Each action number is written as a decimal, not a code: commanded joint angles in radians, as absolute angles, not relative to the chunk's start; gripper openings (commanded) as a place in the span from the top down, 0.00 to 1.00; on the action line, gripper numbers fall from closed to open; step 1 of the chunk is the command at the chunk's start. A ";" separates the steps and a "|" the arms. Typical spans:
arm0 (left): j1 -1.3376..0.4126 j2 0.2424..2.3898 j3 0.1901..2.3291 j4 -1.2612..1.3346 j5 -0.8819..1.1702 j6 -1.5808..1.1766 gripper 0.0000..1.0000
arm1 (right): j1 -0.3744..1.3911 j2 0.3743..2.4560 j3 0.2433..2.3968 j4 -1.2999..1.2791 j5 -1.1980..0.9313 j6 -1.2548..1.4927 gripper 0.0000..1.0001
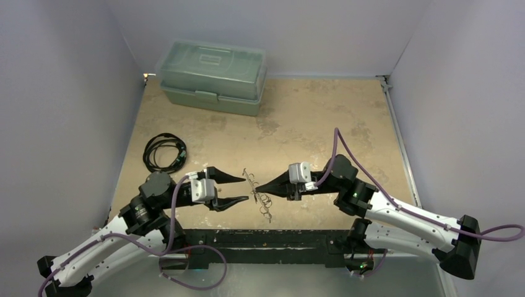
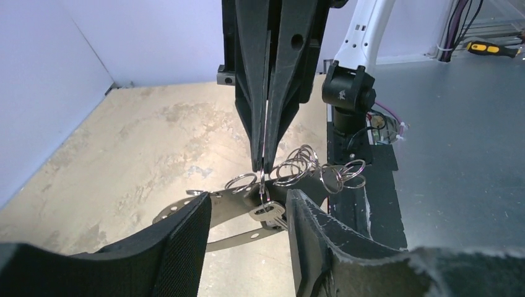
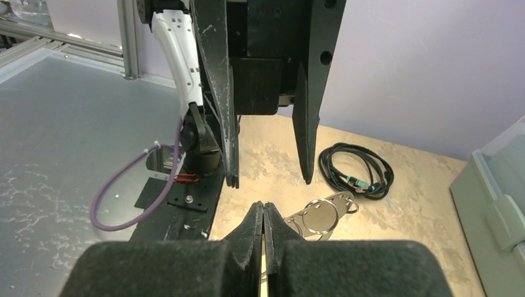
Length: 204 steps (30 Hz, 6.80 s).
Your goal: Put the keys on the keyring
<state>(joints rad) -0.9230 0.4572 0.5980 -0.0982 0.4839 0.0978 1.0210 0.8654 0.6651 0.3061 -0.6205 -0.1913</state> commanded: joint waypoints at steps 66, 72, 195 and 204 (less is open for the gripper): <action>-0.873 0.551 0.686 -0.177 0.558 0.107 1.00 | 1.023 0.925 0.705 0.373 -0.605 -0.163 0.60; -0.873 0.576 0.759 -0.335 0.528 0.158 1.00 | 1.023 0.910 0.707 0.333 -0.585 -0.180 0.51; -0.900 0.523 0.582 -0.051 0.616 0.054 1.00 | 1.022 0.882 0.655 0.462 -0.698 -0.146 1.00; -0.899 0.527 0.584 -0.052 0.617 0.049 1.00 | 1.022 0.853 0.645 0.469 -0.687 -0.147 1.00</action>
<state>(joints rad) -0.8982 0.5171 0.5755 -0.0662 0.6052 0.0456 1.0203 0.8833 0.6426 0.4110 -0.6819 -0.1532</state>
